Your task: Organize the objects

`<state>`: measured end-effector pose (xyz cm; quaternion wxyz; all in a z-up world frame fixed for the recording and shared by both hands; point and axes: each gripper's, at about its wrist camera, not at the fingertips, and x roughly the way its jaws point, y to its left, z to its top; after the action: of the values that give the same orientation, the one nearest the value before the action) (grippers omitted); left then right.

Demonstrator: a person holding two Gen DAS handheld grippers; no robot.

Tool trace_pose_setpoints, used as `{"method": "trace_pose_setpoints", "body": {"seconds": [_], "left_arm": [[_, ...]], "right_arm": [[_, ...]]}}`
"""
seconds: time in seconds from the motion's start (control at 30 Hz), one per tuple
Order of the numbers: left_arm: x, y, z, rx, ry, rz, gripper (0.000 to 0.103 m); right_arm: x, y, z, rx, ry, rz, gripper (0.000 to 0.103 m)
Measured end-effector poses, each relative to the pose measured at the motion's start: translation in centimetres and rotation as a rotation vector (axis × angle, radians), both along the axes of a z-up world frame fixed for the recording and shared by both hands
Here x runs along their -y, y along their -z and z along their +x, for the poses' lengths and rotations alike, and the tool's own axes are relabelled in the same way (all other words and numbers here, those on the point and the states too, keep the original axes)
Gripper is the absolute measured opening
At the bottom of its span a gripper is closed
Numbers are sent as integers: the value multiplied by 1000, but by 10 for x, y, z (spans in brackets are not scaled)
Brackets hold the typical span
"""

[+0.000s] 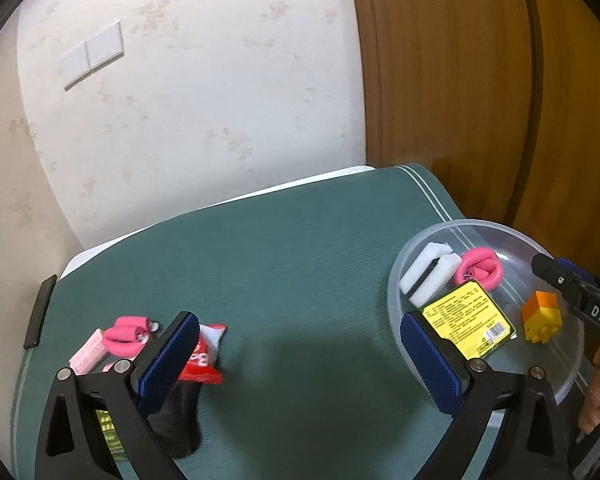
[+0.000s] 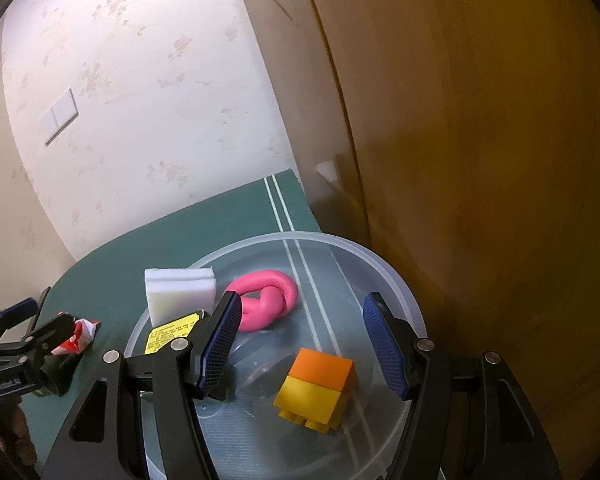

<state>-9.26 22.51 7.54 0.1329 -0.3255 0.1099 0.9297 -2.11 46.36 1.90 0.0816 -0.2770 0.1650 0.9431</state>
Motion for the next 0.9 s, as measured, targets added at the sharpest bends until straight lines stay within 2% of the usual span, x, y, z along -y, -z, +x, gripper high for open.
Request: {"method": "trace_pose_setpoints", "body": {"seconds": [0.17, 0.4, 0.9], "left_arm": [[16, -2, 4, -7, -23, 4, 102], [40, 0, 8, -9, -55, 18, 102], [97, 6, 14, -3, -125, 27, 102]], "right_arm": [[-3, 1, 0, 4, 16, -4, 65], [5, -3, 1, 0, 28, 40, 65], [66, -11, 0, 6, -34, 181, 65]]}}
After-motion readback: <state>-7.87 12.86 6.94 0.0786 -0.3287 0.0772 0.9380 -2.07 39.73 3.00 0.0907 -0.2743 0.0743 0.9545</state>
